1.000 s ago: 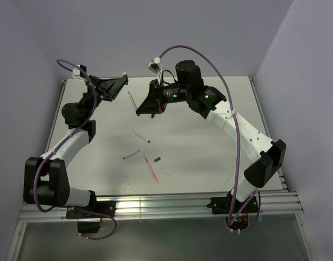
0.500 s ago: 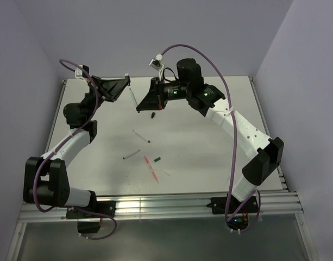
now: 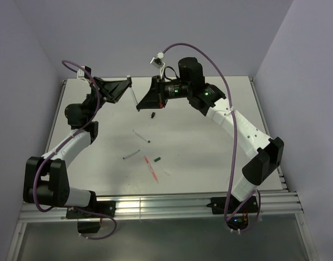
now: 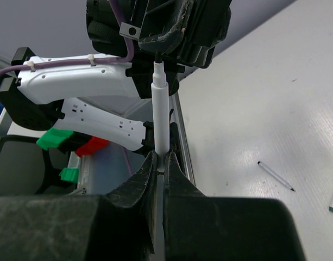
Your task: Insert the pens into the pen caps
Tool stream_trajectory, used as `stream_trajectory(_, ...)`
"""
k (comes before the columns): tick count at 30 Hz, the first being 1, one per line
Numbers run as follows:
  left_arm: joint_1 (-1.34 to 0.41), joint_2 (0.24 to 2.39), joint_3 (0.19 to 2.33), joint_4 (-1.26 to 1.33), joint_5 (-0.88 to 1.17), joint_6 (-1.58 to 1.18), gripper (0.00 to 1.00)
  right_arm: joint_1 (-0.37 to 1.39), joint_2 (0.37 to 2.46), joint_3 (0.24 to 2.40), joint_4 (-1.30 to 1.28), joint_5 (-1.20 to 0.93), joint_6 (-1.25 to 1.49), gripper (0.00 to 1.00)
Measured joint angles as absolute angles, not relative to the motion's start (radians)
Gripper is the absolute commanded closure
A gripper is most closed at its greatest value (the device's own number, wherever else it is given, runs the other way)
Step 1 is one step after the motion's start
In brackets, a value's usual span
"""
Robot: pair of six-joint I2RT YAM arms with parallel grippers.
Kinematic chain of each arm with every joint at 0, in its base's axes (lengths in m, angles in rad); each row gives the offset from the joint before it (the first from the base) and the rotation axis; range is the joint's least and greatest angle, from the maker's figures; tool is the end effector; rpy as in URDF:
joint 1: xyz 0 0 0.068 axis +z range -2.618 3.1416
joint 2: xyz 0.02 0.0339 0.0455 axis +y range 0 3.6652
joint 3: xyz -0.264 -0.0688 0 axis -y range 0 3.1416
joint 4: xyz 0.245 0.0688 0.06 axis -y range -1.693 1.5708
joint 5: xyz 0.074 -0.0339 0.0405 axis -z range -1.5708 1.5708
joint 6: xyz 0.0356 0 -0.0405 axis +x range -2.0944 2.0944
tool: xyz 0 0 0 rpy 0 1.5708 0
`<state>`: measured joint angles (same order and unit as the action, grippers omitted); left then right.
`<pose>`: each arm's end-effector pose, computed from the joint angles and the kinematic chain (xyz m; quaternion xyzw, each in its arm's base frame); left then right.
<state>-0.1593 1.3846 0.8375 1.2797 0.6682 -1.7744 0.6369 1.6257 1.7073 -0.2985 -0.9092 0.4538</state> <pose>0.2802 -0.0674 0.3649 -0.0707 0.4822 -0.7861 0.3802 0.2787 0.2411 0.4362 -0.3379 0.6722 0.5846 0.3036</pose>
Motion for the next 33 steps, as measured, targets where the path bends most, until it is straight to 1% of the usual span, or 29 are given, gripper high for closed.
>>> stream_trajectory(12, -0.158, 1.386, 0.843, 1.28, 0.668, -1.774, 1.0, 0.636, 1.626, 1.655, -0.277, -0.912, 0.456, 1.0)
stream_trajectory(33, -0.154, 1.386, 0.841, 1.282, 0.684, -1.774, 1.0, 0.634, 1.625, 1.654, -0.273, -0.918, 0.456, 1.0)
